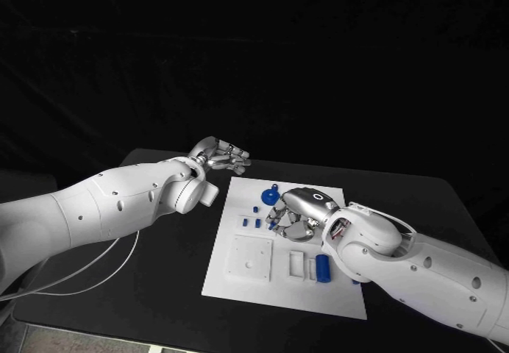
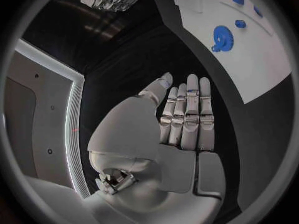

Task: Assemble the parts on the task board

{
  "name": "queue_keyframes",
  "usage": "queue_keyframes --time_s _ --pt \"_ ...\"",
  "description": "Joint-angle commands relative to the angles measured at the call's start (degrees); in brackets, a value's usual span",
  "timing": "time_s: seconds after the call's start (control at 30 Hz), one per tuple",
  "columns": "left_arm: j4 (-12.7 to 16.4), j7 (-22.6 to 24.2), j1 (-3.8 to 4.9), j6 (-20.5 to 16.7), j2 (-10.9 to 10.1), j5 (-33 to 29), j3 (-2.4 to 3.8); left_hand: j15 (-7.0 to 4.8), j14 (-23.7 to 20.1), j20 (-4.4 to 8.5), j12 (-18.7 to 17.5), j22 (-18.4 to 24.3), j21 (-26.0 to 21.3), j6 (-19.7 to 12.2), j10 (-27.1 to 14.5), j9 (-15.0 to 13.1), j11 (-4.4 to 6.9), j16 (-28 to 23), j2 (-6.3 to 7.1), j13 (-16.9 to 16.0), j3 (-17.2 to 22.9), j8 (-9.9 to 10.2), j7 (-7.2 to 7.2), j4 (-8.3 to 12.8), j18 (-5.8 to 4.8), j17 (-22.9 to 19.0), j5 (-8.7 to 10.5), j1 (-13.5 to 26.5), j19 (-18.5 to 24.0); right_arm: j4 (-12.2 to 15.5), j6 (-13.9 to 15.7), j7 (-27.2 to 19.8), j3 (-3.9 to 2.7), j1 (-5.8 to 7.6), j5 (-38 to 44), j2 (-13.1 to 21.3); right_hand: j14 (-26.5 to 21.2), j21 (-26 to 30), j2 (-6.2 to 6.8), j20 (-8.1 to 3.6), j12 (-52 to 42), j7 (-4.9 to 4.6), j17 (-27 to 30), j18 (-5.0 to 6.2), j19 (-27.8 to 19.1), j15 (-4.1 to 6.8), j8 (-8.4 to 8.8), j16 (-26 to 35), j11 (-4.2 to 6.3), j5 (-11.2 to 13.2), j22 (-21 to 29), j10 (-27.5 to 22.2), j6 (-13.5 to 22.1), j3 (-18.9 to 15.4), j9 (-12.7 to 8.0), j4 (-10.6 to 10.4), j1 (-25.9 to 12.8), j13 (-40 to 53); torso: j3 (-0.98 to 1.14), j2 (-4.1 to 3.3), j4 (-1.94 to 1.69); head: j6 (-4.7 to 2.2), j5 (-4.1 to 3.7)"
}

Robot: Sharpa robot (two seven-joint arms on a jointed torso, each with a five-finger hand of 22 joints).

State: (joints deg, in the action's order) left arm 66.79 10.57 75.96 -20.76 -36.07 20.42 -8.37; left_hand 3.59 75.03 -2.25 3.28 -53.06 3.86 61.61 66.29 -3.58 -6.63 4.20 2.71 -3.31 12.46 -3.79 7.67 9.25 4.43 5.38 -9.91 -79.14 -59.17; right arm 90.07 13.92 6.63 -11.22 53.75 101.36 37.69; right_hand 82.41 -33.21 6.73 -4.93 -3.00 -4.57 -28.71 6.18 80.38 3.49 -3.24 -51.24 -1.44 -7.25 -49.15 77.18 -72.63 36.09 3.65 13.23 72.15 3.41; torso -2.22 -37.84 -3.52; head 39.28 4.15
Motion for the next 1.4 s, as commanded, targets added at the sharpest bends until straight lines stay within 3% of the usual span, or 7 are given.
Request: queue_keyframes --time_s 0.03,0.27,0.5,0.77,1.1,1.4 --pt "-0.14 0.99 0.07 -0.84 0.55 -1.06 0.06 -0.06 0.22 -0.14 0.02 0.05 0.02 -0.32 -0.32 -0.03 0.18 -0.04 -0.33 0.0 -0.28 0.13 0.22 -0.06 -0.46 0.05 0.06 -0.03 -0.39 -0.37 0.48 1.7 0.55 -0.53 6.7 -0.85 0.04 0.31 -0.46 0.0 -0.39 0.07 0.06 0.78 0.3 0.16 -0.38 -0.25 -0.05 0.2 -0.07 0.09 -0.42 0.28 0.04 0.04 0.08 0.06 -0.13 0.17 -0.07 0.24 0.63" --pt "-0.31 1.07 0.07 -0.91 1.24 -1.21 0.05 -0.02 0.1 -0.18 0.01 0.32 0.02 -0.33 -0.36 -0.03 0.17 -0.05 -0.4 0.0 -0.29 0.13 0.22 -0.1 -0.47 0.03 0.04 0.01 -0.33 -1.64 0.98 3.11 1.93 -1.63 9.61 -2.86 0.06 0.67 -0.35 -0.03 -0.39 0.1 0.13 0.78 0.44 0.2 -0.38 -0.27 -0.03 0.3 -0.62 0.13 -0.48 0.56 0.05 0.05 0.02 0.06 -0.04 0.1 -0.04 0.73 1.58" --pt "-0.17 1.04 0.07 -0.77 1.63 -1.33 0.05 0.06 -0.08 -0.24 0.02 0.6 0.0 -0.45 -0.51 -0.03 0.11 -0.1 -0.4 0.0 -0.34 0.14 0.25 -0.16 -0.46 -0.01 0.08 0.11 -0.3 -3.36 1.74 4.79 2.5 -2.61 12.06 -4.58 0.04 1.07 -0.17 -0.08 -0.38 0.13 0.16 0.79 0.6 0.25 -0.38 -0.39 -0.02 0.43 -1.37 0.22 -0.6 0.94 0.05 0.1 0.0 0.05 -0.01 0.05 -0.16 1.19 2.93" --pt "-0.14 1.0 0.07 -0.88 1.68 -1.35 0.05 0.11 -0.21 -0.32 0.0 0.92 -0.02 -0.55 -0.57 -0.03 0.08 -0.09 -0.38 0.01 -0.39 0.13 0.27 -0.18 -0.43 -0.04 0.11 0.11 -0.23 -4.94 1.5 4.84 3.35 -3.06 12.65 -5.37 0.01 1.64 -0.06 -0.11 -0.39 0.16 0.28 0.79 0.74 0.29 -0.39 -0.44 0.01 0.52 -2.19 0.31 -0.68 1.11 0.05 0.04 -0.02 0.05 -0.01 0.06 0.06 1.62 3.01" --pt "-0.13 0.95 0.07 -0.84 1.69 -1.36 0.05 0.16 -0.32 -0.36 0.02 1.35 0.02 -0.55 -0.61 -0.03 0.06 -0.09 -0.39 0.0 -0.44 0.13 0.27 -0.23 -0.42 -0.07 0.08 0.11 -0.27 -5.69 1.08 4.17 4.21 -3.21 12.45 -6.04 0.02 1.81 -0.09 -0.12 -0.39 0.16 0.33 0.78 0.8 0.3 -0.38 -0.42 0.02 0.53 -2.32 0.31 -0.68 1.12 0.05 0.03 -0.07 0.05 0.03 0.06 0.01 1.85 3.56" --pt "-0.16 0.92 0.07 -0.79 1.82 -1.36 0.05 0.2 -0.4 -0.4 0.02 1.68 0.01 -0.66 -0.69 -0.03 0.03 -0.11 -0.38 0.0 -0.49 0.14 0.3 -0.3 -0.41 -0.1 0.09 0.16 -0.3 -5.8 1.01 3.89 4.74 -3.25 12.35 -6.28 0.01 2.1 -0.1 -0.13 -0.38 0.17 0.4 0.76 0.89 0.31 -0.38 -0.4 0.02 0.46 -2.54 0.32 -0.7 1.1 0.05 0.11 -0.11 0.05 -0.07 0.09 0.05 1.97 3.76"
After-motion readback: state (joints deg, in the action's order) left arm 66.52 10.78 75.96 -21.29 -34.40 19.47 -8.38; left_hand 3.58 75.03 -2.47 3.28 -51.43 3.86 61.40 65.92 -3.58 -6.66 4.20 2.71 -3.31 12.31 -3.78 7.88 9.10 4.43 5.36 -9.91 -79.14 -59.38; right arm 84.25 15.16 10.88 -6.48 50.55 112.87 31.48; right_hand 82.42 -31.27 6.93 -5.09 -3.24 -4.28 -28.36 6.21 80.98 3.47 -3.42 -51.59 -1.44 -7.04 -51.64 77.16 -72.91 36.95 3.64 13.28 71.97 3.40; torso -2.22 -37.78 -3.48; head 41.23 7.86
